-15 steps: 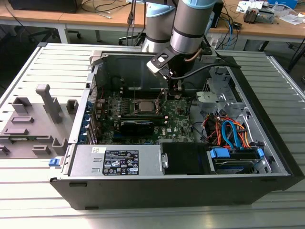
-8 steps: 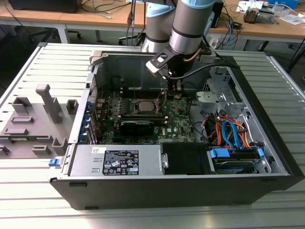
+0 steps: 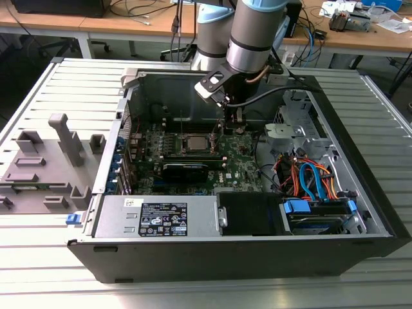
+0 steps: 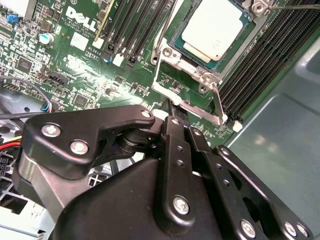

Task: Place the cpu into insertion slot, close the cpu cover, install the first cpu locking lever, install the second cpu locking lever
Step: 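Close the cpu cover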

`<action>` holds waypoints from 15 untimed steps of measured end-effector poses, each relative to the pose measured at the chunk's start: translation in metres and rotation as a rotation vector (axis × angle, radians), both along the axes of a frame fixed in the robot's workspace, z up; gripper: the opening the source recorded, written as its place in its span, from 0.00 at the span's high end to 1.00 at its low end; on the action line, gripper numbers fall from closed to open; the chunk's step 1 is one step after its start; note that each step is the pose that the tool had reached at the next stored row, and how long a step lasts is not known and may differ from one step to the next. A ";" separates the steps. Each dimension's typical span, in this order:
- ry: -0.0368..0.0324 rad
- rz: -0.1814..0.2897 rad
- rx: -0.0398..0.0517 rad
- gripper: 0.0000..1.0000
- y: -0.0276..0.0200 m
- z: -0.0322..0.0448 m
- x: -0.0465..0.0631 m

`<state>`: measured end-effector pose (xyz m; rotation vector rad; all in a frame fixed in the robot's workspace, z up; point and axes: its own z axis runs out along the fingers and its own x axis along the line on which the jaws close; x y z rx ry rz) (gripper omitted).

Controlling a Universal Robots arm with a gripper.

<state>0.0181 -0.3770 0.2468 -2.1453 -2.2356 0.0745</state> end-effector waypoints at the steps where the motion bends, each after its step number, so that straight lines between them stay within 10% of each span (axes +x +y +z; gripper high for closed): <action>1: 0.0000 0.000 0.0000 0.89 0.0000 0.0000 -0.001; 15: 0.0000 0.000 0.0000 0.89 0.0000 0.0000 -0.009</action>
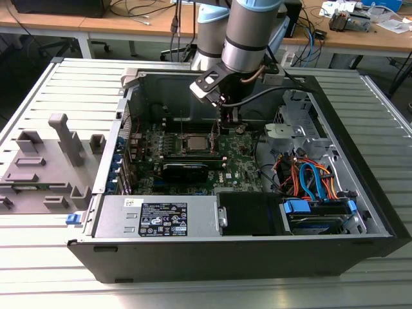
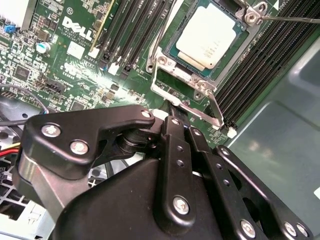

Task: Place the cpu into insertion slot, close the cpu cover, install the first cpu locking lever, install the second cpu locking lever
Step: 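Close the cpu cover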

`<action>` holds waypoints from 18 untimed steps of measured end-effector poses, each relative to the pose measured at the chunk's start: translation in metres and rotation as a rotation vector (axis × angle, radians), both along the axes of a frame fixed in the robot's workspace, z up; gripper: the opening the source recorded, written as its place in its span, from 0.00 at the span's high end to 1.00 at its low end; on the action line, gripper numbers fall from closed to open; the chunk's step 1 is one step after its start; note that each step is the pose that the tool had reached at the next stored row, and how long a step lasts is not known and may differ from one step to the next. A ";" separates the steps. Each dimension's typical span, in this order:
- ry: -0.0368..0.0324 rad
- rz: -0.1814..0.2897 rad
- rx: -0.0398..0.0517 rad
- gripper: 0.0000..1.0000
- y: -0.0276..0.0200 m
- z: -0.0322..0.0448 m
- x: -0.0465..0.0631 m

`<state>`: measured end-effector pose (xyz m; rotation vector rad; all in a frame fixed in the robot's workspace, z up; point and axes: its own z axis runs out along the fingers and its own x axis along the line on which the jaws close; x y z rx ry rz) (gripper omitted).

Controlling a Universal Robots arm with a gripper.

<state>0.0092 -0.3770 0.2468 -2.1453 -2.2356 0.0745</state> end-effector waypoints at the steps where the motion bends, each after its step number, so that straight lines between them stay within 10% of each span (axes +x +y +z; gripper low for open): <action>1: 0.0000 0.000 0.0000 0.89 0.0000 0.0000 0.000; 18: 0.0000 0.000 0.0001 0.89 -0.0001 -0.0001 -0.011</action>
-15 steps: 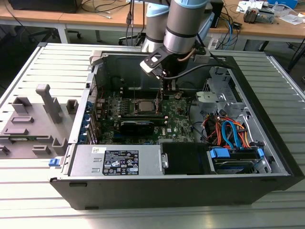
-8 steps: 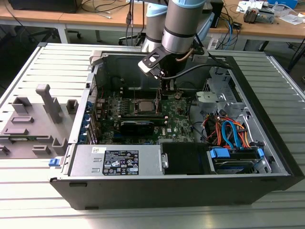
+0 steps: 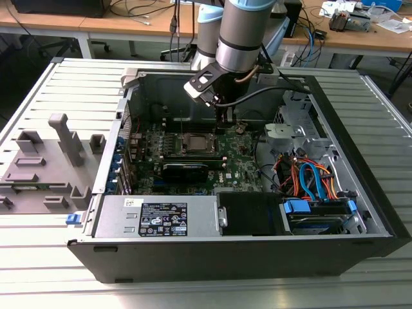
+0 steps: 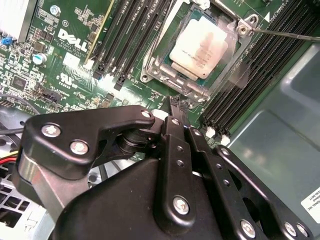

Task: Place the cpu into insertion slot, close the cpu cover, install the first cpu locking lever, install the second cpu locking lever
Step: 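Close the cpu cover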

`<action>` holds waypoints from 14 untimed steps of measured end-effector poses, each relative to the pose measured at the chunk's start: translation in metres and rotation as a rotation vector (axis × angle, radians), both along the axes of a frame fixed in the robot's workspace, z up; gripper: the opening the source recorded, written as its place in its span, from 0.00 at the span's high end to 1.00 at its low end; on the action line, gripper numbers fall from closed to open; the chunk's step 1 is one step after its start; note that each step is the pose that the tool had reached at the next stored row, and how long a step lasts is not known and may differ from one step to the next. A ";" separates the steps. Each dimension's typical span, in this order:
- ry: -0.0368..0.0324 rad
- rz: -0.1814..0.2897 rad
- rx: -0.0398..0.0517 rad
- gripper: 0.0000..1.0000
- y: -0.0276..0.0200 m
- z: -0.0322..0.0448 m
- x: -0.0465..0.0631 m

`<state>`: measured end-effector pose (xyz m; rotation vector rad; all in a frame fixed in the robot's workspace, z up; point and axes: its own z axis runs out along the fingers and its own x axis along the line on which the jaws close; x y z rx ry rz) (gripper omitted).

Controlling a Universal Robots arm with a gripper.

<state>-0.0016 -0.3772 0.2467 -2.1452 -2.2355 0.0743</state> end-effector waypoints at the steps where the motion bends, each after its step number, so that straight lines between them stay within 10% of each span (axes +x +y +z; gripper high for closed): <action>1: 0.0000 0.000 0.0000 0.89 0.0000 0.0000 0.000; 11: -0.0001 0.002 0.0016 0.89 -0.0010 -0.0009 -0.006; 14: 0.0000 0.009 0.0185 0.89 -0.0017 -0.0016 -0.009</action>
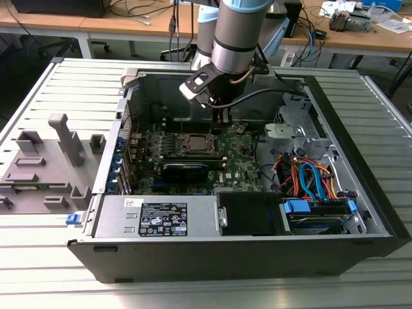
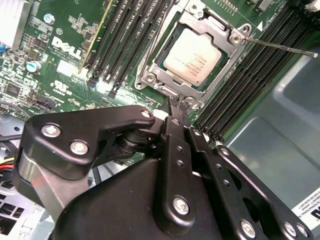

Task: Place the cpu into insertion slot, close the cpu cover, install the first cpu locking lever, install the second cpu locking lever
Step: 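Close the cpu cover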

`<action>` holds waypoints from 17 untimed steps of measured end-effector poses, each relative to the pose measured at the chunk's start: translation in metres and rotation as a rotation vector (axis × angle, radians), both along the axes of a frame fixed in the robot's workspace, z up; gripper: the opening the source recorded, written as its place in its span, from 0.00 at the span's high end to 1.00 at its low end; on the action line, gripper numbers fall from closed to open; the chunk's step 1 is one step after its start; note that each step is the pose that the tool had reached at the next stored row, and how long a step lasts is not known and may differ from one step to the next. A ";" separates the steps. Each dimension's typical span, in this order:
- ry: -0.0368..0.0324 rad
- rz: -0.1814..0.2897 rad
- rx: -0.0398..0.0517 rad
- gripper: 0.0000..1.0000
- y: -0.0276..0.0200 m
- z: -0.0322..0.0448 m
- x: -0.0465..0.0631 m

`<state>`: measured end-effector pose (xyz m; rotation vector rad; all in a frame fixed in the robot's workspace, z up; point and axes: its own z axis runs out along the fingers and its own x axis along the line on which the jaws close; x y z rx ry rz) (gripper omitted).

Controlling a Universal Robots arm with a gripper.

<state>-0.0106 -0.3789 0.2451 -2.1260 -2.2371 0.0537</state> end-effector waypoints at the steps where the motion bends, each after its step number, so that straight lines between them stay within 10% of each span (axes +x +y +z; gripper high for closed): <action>1: 0.0000 0.003 0.0022 0.89 0.0000 -0.0001 0.000; 17: 0.0000 0.012 0.0041 0.89 0.0000 -0.0020 -0.009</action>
